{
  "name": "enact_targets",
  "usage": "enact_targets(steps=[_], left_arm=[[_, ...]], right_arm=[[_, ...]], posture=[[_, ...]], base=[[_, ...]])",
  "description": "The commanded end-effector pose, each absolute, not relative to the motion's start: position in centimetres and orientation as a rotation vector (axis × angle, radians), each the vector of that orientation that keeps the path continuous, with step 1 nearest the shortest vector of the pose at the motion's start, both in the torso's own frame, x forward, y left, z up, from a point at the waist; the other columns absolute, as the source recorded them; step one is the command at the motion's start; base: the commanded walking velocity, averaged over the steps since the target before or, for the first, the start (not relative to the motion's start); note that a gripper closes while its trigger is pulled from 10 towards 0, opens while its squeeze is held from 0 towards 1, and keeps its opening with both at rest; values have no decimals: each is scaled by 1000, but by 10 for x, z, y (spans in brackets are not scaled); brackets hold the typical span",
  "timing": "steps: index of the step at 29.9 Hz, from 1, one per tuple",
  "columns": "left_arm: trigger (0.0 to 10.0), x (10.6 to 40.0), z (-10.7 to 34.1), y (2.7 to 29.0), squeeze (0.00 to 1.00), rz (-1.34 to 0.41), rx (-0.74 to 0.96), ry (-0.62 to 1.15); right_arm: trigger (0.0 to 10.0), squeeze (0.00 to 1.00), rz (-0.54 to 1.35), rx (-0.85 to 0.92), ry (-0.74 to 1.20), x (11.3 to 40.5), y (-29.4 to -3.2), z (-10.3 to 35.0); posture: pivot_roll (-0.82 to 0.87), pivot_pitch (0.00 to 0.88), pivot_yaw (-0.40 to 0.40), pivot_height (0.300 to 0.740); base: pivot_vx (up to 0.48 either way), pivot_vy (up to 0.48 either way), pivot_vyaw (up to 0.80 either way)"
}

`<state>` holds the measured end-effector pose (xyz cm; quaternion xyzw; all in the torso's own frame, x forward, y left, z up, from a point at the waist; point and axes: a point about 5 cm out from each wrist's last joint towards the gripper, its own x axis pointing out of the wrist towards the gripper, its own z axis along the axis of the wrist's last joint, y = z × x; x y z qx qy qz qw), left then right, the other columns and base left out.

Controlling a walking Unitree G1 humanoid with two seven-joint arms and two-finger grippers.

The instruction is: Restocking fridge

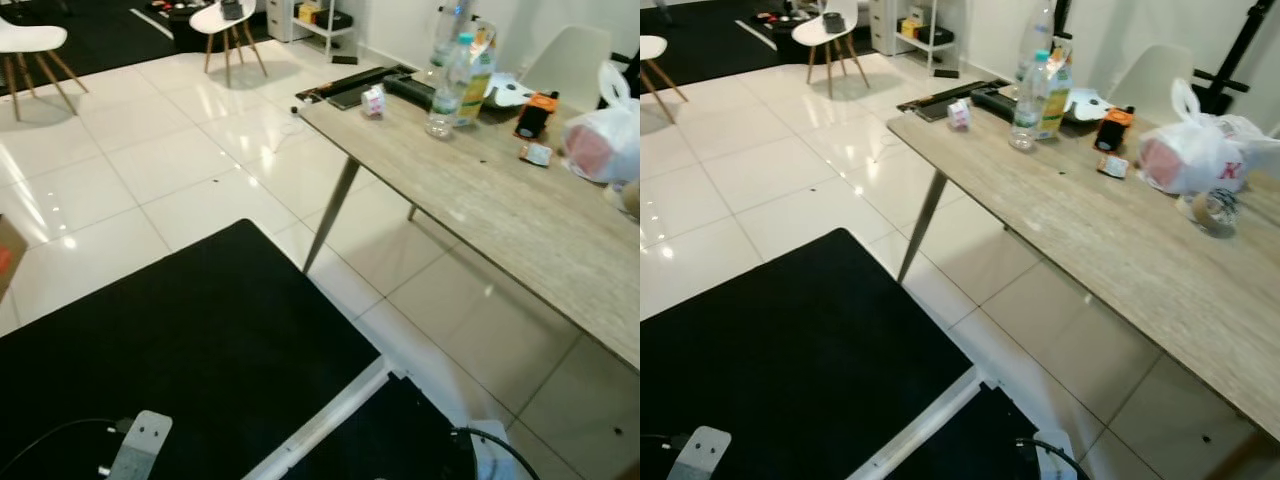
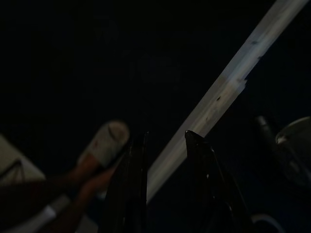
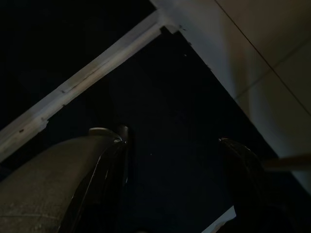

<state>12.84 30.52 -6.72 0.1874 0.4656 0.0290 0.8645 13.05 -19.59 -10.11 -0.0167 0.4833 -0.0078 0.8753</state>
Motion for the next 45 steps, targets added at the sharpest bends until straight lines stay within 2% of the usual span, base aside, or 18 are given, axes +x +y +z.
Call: enact_targets(steps=[1, 45], left_arm=[[10000, 129, -68, 303, 310, 63, 382, 976], [10000, 128, -68, 303, 306, 61, 388, 979]], right_arm=[[10000, 0, -39, -21, 1016, 128, -198, -102], [10000, 0, -39, -23, 1024, 127, -198, -102]], posture=[[35, 45, -34, 740], [38, 40, -33, 740]], base=[[0, 0, -769], [0, 0, -769]])
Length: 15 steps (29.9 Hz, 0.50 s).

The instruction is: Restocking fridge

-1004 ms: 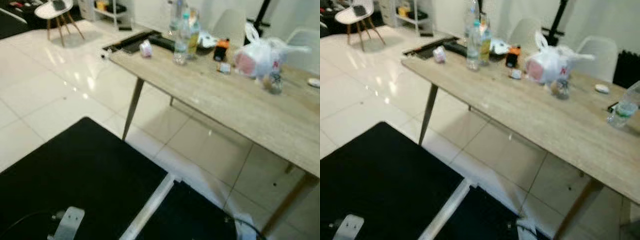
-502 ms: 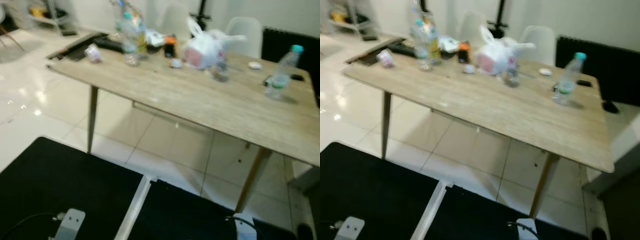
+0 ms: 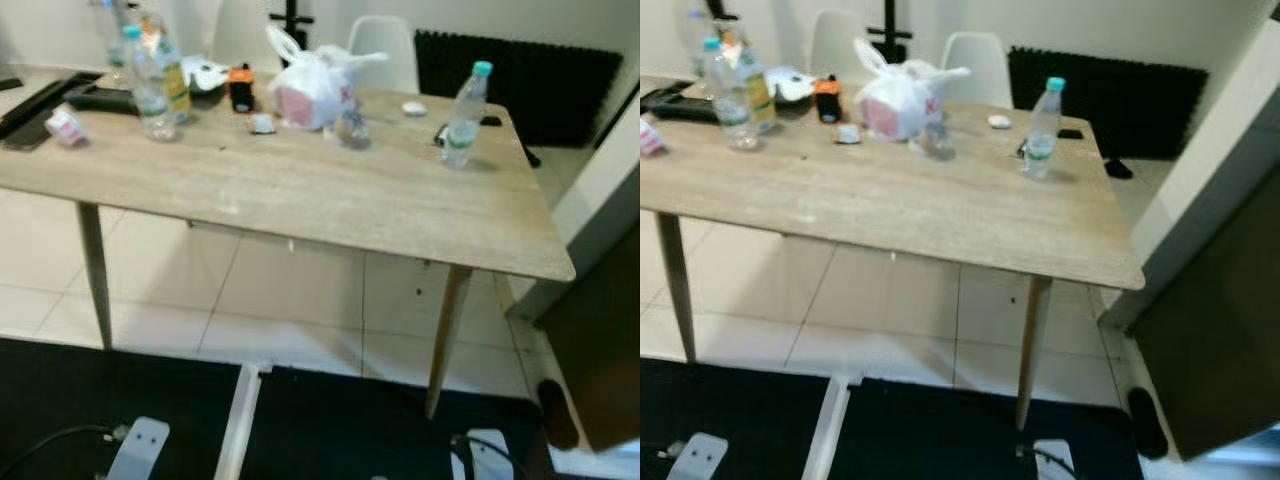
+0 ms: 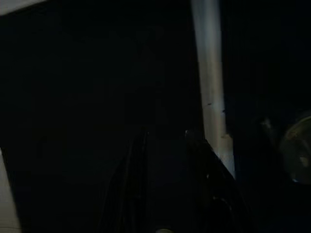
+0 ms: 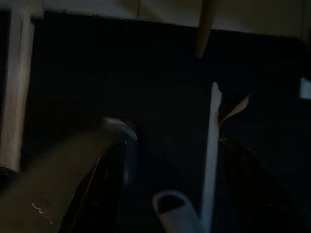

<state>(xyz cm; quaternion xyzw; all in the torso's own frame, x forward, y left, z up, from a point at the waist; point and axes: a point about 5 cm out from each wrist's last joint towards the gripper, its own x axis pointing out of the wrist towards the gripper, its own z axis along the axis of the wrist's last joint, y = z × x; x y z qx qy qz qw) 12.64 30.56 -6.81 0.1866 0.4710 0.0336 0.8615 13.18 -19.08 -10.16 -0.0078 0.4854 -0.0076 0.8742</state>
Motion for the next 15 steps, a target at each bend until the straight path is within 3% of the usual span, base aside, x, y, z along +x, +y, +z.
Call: enact_targets(steps=[1, 15], left_arm=[[10000, 128, -68, 303, 306, 61, 388, 979], [10000, 128, -68, 303, 310, 67, 391, 972]], right_arm=[[10000, 0, -39, -23, 1024, 127, -198, -102], [10000, 0, -47, -13, 973, 140, -201, -97]], posture=[[38, 40, -33, 740], [41, 35, -30, 740]], base=[[0, 0, -769], [0, 0, -769]])
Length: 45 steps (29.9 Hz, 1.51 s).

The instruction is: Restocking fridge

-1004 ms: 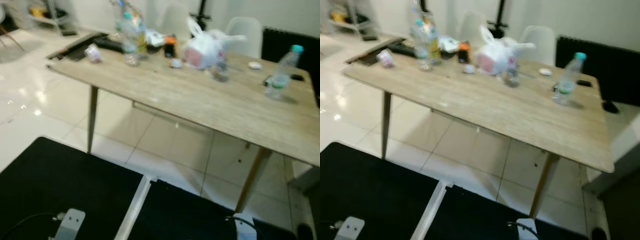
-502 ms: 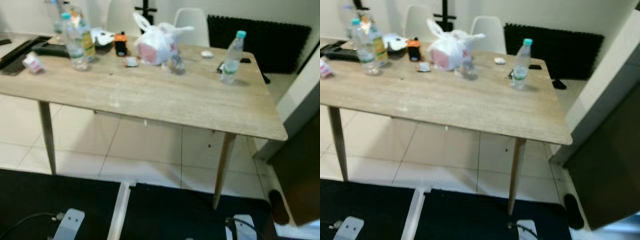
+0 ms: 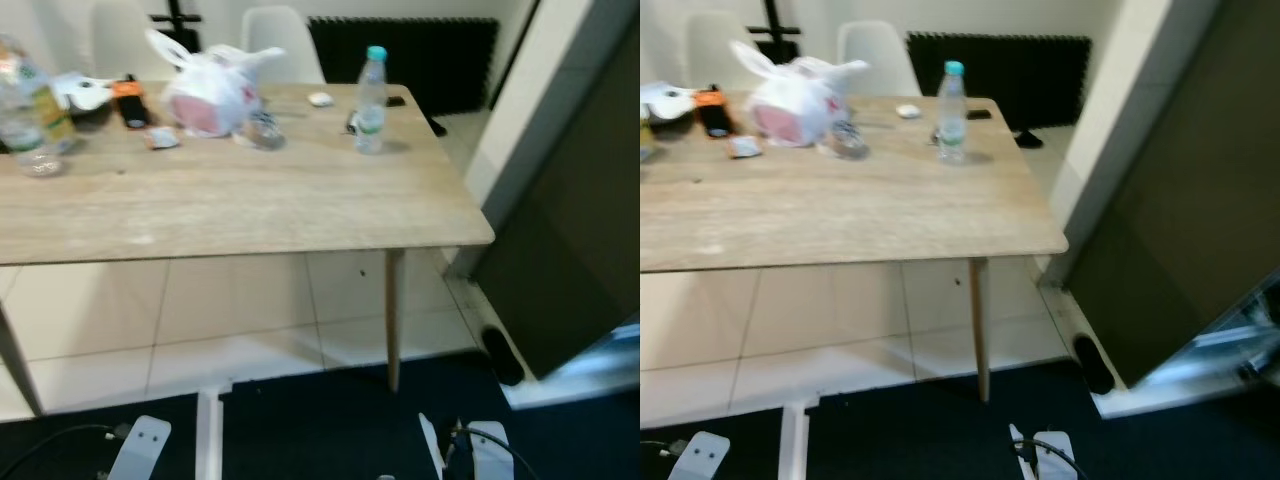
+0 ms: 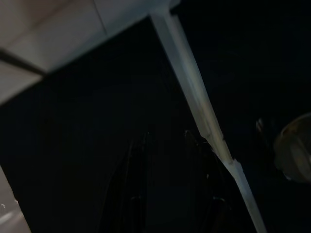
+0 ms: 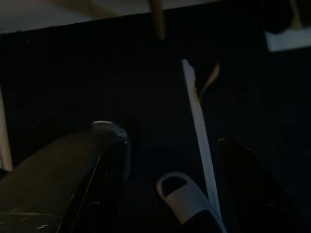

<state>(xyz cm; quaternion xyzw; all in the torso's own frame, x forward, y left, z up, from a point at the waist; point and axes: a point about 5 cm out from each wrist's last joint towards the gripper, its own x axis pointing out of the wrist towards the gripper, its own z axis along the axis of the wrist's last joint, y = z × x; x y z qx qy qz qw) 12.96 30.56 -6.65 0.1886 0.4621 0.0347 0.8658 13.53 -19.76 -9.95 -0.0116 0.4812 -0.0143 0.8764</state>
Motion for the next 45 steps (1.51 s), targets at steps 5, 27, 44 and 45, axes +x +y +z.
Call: enact_targets(steps=[5, 27, 44, 45], left_arm=[[10000, 129, -67, 304, 318, 95, 379, 937], [10000, 249, -16, 243, 329, 158, 302, 480], [10000, 132, -78, 278, 310, 101, 413, 974], [10000, 130, -80, 275, 306, 81, 407, 984]], right_arm=[[10000, 0, -61, 12, 887, 161, -202, -87], [10000, 0, 126, 52, 494, 243, -153, -35], [10000, 0, -1, -109, 965, 132, -203, -98], [10000, 0, 0, -120, 996, 125, -205, -100]], posture=[[40, 36, -28, 740], [33, 42, -23, 740], [25, 0, -19, 740], [25, 0, -23, 740]], base=[[0, 0, -769], [0, 0, -105], [0, 0, 0], [0, 0, 0]])
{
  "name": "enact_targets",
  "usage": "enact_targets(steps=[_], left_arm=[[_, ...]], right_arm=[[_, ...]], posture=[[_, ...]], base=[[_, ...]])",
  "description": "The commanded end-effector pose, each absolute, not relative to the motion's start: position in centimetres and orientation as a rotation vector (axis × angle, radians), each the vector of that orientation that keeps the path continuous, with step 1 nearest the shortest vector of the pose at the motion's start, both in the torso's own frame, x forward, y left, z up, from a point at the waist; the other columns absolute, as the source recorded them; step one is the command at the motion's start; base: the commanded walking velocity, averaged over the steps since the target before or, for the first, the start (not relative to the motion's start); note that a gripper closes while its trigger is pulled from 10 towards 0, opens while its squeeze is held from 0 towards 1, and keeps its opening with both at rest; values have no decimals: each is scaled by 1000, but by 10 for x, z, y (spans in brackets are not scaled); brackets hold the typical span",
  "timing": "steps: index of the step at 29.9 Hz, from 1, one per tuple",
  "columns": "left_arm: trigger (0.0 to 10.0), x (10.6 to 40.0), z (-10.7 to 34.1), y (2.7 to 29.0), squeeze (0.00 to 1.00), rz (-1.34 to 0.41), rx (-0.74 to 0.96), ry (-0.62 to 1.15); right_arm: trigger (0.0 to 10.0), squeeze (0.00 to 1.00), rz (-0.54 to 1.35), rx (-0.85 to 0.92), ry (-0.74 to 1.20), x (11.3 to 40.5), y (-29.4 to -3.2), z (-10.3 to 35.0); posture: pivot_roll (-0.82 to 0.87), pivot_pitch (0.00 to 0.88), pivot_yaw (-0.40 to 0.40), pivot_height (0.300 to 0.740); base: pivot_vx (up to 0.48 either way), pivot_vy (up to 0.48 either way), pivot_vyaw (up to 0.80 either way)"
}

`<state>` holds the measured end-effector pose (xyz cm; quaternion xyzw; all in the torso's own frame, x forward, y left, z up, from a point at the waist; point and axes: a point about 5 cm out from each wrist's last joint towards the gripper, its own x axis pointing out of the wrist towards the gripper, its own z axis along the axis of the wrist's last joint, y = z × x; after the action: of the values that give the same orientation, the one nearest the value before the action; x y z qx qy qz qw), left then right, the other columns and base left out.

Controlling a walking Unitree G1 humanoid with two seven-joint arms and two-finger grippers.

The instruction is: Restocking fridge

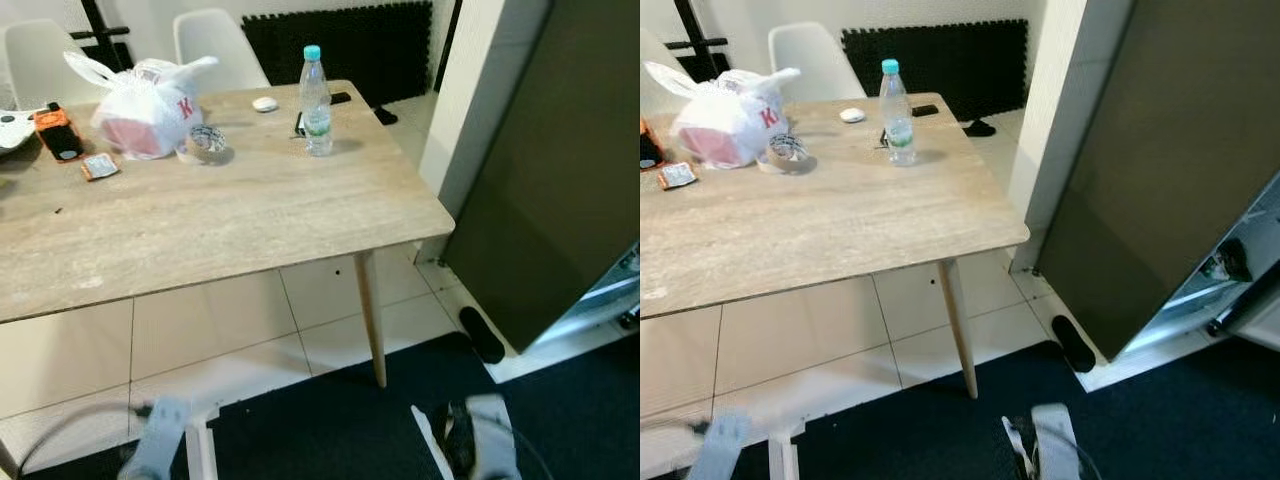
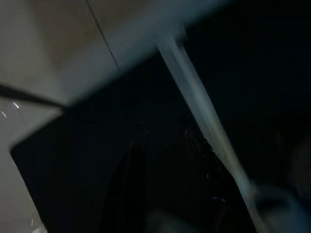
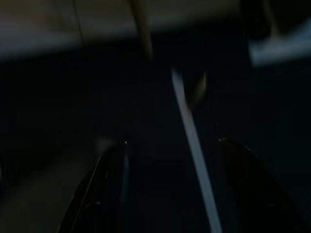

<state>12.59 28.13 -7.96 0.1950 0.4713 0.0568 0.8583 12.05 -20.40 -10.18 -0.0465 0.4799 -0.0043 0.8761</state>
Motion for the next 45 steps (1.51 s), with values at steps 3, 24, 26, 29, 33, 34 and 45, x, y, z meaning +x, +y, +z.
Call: enact_targets(steps=[3, 24, 26, 29, 33, 34, 45], left_arm=[[10000, 130, -82, 272, 298, 76, 392, 983], [10000, 137, -82, 270, 322, 36, 475, 1013], [10000, 136, -82, 269, 322, 33, 474, 1014], [10000, 132, -84, 270, 325, -9, 509, 1035], [10000, 131, -82, 276, 325, 9, 514, 1055], [10000, 131, -82, 276, 325, 9, 514, 1055], [10000, 126, -83, 280, 302, 16, 496, 1087]], right_arm=[[10000, 0, 8, -142, 1038, 116, -209, -103], [10000, 0, 45, -161, 1019, 141, -198, -98], [10000, 0, 40, -166, 1030, 138, -201, -99], [10000, 0, 18, -179, 1063, 131, -209, -101], [10000, 0, 26, -181, 1064, 132, -207, -101], [10000, 0, 26, -181, 1064, 132, -207, -101], [10000, 0, 53, -177, 1025, 146, -196, -97]], posture=[[30, 0, -30, 740], [62, 0, -27, 740], [64, 0, -26, 740], [67, 0, -18, 740], [72, 0, -20, 740], [72, 0, -20, 740], [74, 0, -8, 740]], base=[[0, 0, 0], [0, 0, 0], [0, 0, 0], [0, 0, 0], [0, 0, 0], [0, 0, 0], [0, 0, 0]])
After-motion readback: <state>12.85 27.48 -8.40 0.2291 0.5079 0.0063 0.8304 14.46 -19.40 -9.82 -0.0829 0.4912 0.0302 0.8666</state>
